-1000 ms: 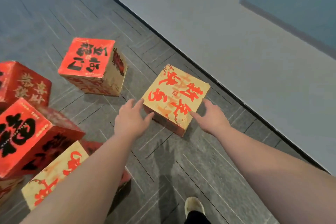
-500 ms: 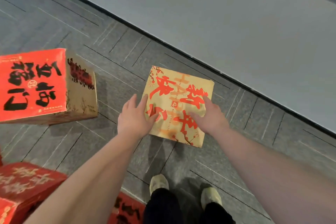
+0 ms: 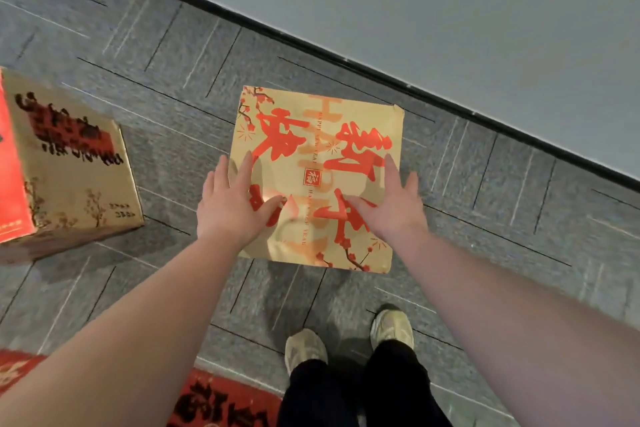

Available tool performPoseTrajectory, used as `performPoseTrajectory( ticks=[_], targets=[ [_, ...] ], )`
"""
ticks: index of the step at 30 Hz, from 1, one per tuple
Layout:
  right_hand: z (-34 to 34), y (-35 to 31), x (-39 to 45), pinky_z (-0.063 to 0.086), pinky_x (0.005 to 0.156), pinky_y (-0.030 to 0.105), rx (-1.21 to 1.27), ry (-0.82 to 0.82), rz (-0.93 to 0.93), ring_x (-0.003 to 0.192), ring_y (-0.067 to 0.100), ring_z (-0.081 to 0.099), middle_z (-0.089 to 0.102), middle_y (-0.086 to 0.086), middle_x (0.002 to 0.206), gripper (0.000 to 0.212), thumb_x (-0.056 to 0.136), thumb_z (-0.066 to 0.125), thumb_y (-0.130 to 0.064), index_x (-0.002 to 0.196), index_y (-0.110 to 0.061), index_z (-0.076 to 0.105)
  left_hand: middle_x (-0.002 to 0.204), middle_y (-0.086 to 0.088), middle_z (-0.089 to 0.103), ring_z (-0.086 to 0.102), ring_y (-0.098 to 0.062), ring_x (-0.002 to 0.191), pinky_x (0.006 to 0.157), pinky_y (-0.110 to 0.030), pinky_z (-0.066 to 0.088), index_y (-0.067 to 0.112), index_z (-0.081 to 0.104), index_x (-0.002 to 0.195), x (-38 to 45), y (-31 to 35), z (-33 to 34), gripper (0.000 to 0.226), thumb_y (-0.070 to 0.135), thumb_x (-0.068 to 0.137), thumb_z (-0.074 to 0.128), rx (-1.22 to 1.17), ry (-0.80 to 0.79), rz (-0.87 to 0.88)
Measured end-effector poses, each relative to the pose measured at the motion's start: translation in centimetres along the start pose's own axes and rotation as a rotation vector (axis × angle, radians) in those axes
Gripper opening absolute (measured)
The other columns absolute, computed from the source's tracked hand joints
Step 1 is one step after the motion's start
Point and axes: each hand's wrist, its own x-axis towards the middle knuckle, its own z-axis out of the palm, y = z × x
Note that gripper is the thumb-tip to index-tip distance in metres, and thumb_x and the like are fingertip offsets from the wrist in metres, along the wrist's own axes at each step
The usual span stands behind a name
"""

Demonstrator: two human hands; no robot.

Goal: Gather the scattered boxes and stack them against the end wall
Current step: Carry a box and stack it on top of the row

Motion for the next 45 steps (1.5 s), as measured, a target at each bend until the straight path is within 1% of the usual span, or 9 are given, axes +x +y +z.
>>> performPoseTrajectory(
  ticks=[6, 9, 12, 15, 25, 29, 34, 38, 45],
  targets=[
    [1.8, 1.3, 1.1, 0.041, 0.103, 0.056, 0.061, 0.012, -0.007, 0.145, 0.037, 0.018, -0.009, 0.007, 0.161, 0.1, 0.08, 0.061, -0.065, 0.149, -0.046, -0.008, 0.16, -0.003, -0.004, 0.006, -0.034, 0.146, 0.109, -0.059, 0.028, 0.042, -0.001, 0.149, 1.4, -0.4, 2.2, 0.093, 0.073, 0.078, 0.05, 0.044, 0.034, -0.016],
    [2.1, 1.9, 1.2, 0.039, 0.107, 0.053, 0.116, -0.015, -0.002, 0.145, 0.035, 0.021, -0.007, 0.005, 0.161, 0.099, 0.081, 0.063, -0.06, 0.148, -0.047, -0.008, 0.16, -0.002, -0.005, 0.016, -0.037, 0.143, 0.104, -0.059, 0.035, 0.043, 0.0, 0.149, 1.2, -0.5, 2.8, 0.095, 0.068, 0.077, 0.057, -0.019, 0.032, -0.035],
    [2.2, 2.1, 1.3, 0.043, 0.103, 0.045, 0.176, -0.042, -0.007, 0.137, 0.031, 0.035, 0.014, 0.006, 0.156, 0.099, 0.083, 0.067, -0.051, 0.149, -0.045, -0.007, 0.16, 0.0, -0.004, 0.027, -0.038, 0.138, 0.1, -0.056, 0.04, 0.042, 0.004, 0.149, 1.2, -0.3, 2.9, 0.095, 0.063, 0.077, 0.063, -0.077, 0.018, -0.065],
    [2.2, 1.8, 1.5, 0.046, 0.092, 0.038, 0.227, -0.037, -0.005, 0.123, 0.028, 0.047, 0.033, 0.008, 0.139, 0.101, 0.084, 0.069, -0.043, 0.151, -0.042, -0.006, 0.159, 0.0, 0.001, 0.029, -0.036, 0.137, 0.1, -0.056, 0.042, 0.039, 0.011, 0.149, 1.5, -0.2, 2.9, 0.098, 0.06, 0.074, 0.069, -0.106, 0.043, -0.078],
    [-0.7, 4.9, 1.0, 0.044, 0.1, 0.038, 0.313, 0.011, 0.048, 0.121, 0.03, 0.05, 0.037, 0.012, 0.134, 0.1, 0.083, 0.072, -0.039, 0.154, -0.033, 0.001, 0.159, 0.002, 0.008, 0.03, -0.031, 0.139, 0.1, -0.054, 0.043, 0.033, 0.018, 0.15, 0.6, 4.2, 2.8, 0.102, 0.059, 0.068, 0.075, -0.115, 0.041, -0.056],
    [-3.5, 8.5, 0.5, 0.045, 0.096, 0.039, 0.389, 0.063, 0.116, 0.12, 0.029, 0.05, 0.037, 0.011, 0.134, 0.099, 0.083, 0.072, -0.038, 0.154, -0.032, 0.003, 0.159, 0.001, 0.01, 0.032, -0.031, 0.138, 0.1, -0.051, 0.043, 0.03, 0.02, 0.15, -0.2, 9.4, 2.6, 0.103, 0.059, 0.068, 0.075, -0.064, 0.028, 0.038],
    [-7.7, 14.9, -1.1, 0.049, 0.074, 0.029, 0.508, 0.18, 0.209, 0.113, 0.027, 0.055, 0.036, 0.01, 0.138, 0.093, 0.085, 0.071, -0.037, 0.153, -0.034, 0.007, 0.159, 0.002, 0.009, 0.028, -0.028, 0.14, 0.102, -0.049, 0.04, 0.031, 0.018, 0.15, -1.9, 18.2, 2.8, 0.102, 0.059, 0.07, 0.073, 0.008, -0.011, 0.216],
    [-11.9, 21.0, -3.7, 0.053, 0.09, 0.038, 0.607, 0.286, 0.312, 0.112, 0.026, 0.054, 0.04, 0.011, 0.132, 0.092, 0.083, 0.073, -0.037, 0.152, -0.032, 0.012, 0.159, 0.003, 0.008, 0.029, -0.027, 0.14, 0.102, -0.047, 0.041, 0.03, 0.017, 0.151, -4.5, 26.9, 3.4, 0.101, 0.06, 0.071, 0.072, 0.091, -0.044, 0.371],
    [-20.1, 33.8, -8.2, 0.054, 0.087, 0.043, 0.769, 0.461, 0.472, 0.109, 0.023, 0.056, 0.046, 0.003, 0.125, 0.089, 0.078, 0.075, -0.041, 0.147, -0.034, 0.019, 0.158, 0.006, 0.01, 0.03, -0.026, 0.139, 0.103, -0.048, 0.042, 0.033, 0.02, 0.15, -12.5, 42.3, 5.7, 0.097, 0.061, 0.072, 0.07, 0.129, -0.104, 0.637]
  ],
)
